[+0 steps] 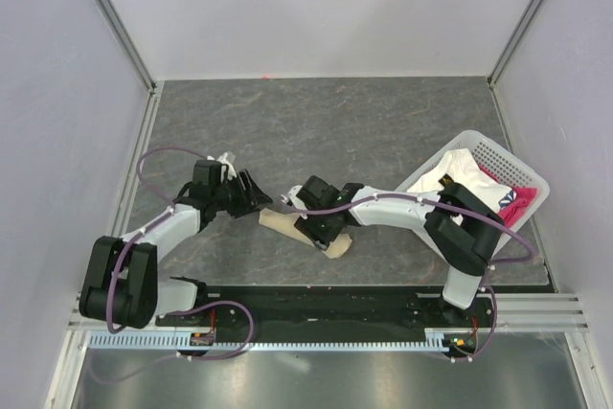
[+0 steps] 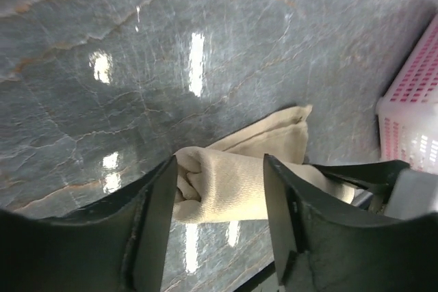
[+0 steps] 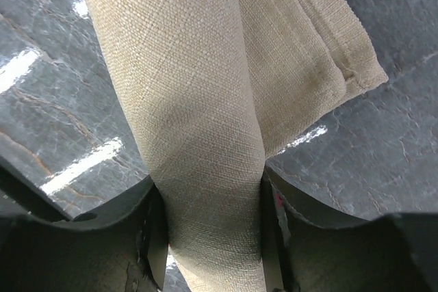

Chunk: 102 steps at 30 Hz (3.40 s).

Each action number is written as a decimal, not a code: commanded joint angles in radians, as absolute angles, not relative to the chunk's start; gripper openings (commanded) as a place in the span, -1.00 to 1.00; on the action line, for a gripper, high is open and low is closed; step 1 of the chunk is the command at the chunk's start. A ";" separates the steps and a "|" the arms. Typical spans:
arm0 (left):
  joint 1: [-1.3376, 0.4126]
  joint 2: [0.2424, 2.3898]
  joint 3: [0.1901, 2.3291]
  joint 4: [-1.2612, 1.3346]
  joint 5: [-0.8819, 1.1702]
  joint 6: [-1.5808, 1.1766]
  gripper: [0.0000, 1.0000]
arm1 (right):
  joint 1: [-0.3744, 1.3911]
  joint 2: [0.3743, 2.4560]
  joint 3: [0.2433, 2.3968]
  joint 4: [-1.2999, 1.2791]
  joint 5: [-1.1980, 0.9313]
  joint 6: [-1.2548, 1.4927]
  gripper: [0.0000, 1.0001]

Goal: Fold the napkin, place the utensils inside, and roll it up
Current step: Roll the napkin with the utensil

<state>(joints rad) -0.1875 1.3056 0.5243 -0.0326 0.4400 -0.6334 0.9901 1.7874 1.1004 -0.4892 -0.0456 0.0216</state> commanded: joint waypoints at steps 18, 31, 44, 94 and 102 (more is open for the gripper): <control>-0.187 1.146 0.420 0.021 0.344 -0.595 0.25 | 0.736 2.068 1.155 -0.509 -0.818 -0.043 -0.35; -0.187 1.262 0.403 0.020 0.373 -0.614 -0.44 | 0.710 2.117 1.193 -0.520 -0.822 -0.028 -0.33; -0.187 1.368 0.483 -0.049 0.380 -0.586 -0.96 | 0.715 1.902 1.296 -0.581 -0.474 -0.012 0.59; -0.187 1.167 0.451 -0.003 0.367 -0.583 0.28 | 0.850 2.048 1.315 -0.509 -0.548 0.000 -0.31; -0.187 1.167 0.431 -0.005 0.318 -0.632 0.28 | 0.851 2.011 1.307 -0.492 -0.183 0.150 -0.34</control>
